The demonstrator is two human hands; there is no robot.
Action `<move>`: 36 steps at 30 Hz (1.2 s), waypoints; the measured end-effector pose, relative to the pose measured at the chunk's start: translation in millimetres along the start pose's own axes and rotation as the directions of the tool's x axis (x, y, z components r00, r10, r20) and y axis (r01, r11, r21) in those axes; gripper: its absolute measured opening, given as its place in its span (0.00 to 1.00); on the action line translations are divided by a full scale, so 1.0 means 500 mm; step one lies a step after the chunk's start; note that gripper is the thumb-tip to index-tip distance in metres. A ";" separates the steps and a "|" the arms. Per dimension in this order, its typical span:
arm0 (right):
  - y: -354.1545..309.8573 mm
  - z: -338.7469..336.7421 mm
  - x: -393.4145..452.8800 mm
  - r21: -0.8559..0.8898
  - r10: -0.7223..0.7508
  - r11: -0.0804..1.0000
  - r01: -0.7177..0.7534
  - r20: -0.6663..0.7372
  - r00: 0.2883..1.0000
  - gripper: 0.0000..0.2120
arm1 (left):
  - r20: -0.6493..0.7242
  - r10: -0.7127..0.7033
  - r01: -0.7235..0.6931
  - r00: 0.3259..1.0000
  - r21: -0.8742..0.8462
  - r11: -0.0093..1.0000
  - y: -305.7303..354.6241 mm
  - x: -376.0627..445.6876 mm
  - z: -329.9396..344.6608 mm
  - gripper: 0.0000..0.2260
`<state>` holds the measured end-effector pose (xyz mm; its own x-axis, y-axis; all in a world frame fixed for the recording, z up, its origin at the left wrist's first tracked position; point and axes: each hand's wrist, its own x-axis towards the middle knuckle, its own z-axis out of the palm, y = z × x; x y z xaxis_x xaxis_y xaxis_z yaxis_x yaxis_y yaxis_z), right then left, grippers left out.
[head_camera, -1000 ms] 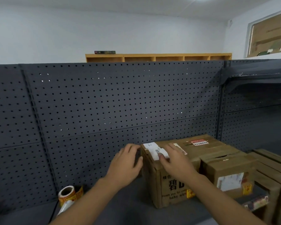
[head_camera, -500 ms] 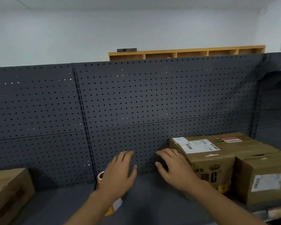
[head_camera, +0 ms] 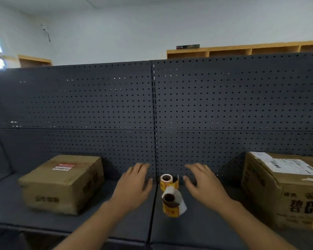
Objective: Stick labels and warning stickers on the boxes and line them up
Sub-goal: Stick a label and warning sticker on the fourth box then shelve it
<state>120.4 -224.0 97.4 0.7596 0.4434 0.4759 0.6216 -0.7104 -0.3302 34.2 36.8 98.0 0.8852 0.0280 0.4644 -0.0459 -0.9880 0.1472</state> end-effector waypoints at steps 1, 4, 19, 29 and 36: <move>-0.017 0.010 0.005 0.012 -0.002 1.000 0.002 0.006 1.000 0.23 | -0.006 -0.002 0.003 1.000 0.027 1.000 -0.021 -0.008 -0.007 0.25; -0.068 0.044 0.021 0.054 -0.009 0.998 0.008 0.024 1.000 0.23 | -0.008 -0.015 0.016 1.000 0.071 0.997 -0.084 -0.029 -0.031 0.24; -0.343 0.251 0.078 0.342 -0.043 0.940 0.001 0.113 0.993 0.20 | -0.030 -0.388 0.389 0.921 0.055 0.920 -0.445 -0.149 -0.156 0.22; -0.541 0.391 0.176 0.495 0.008 0.865 -0.078 0.141 0.990 0.09 | -0.035 -0.626 0.619 0.779 -0.114 0.777 -0.684 -0.174 -0.172 0.21; -0.623 0.472 0.234 0.583 0.101 0.753 -0.304 0.355 0.930 0.11 | -0.008 -0.803 0.674 0.596 -0.539 0.505 -0.784 -0.158 -0.128 0.25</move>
<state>61.0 178.4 63.5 0.8370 0.5340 0.1199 0.3487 -0.3515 -0.8689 -47.2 431.7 59.7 0.5605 0.8114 0.1658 0.3234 -0.3988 0.8581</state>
